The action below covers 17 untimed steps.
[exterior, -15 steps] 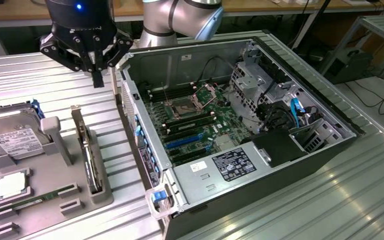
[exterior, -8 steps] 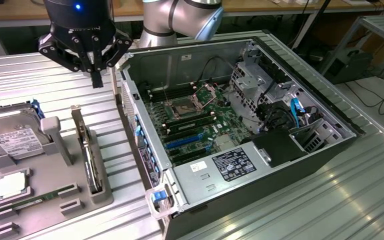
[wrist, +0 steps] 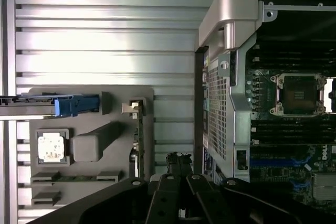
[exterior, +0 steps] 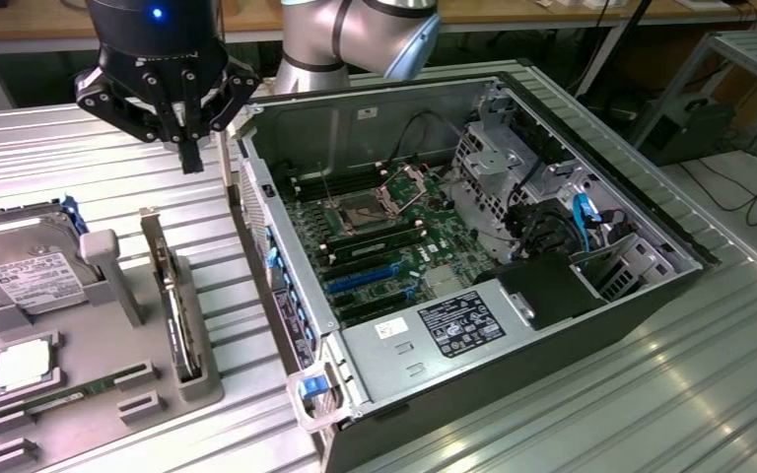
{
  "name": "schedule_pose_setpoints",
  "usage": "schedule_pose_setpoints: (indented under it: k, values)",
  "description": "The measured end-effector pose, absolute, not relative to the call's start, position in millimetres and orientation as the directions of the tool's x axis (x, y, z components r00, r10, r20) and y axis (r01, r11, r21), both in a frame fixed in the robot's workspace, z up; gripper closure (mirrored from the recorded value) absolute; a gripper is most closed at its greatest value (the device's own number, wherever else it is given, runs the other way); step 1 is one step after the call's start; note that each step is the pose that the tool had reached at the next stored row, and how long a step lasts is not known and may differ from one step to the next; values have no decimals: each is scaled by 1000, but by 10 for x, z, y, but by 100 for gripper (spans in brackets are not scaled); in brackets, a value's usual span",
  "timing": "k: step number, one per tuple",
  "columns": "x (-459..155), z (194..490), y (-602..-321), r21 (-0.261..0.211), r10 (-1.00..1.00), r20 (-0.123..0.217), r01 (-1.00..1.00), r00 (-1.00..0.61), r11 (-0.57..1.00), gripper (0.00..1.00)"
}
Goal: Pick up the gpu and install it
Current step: 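Reach for the gpu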
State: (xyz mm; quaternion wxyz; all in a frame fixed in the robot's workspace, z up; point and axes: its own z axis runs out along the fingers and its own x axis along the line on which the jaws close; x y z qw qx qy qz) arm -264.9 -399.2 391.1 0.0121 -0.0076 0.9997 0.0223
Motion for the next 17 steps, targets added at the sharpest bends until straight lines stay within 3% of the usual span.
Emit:
schedule_pose_setpoints:
  k: [17]
  values:
    - [-2651,3914,-3992,44,-18,-24,-19,-1000,999,89]
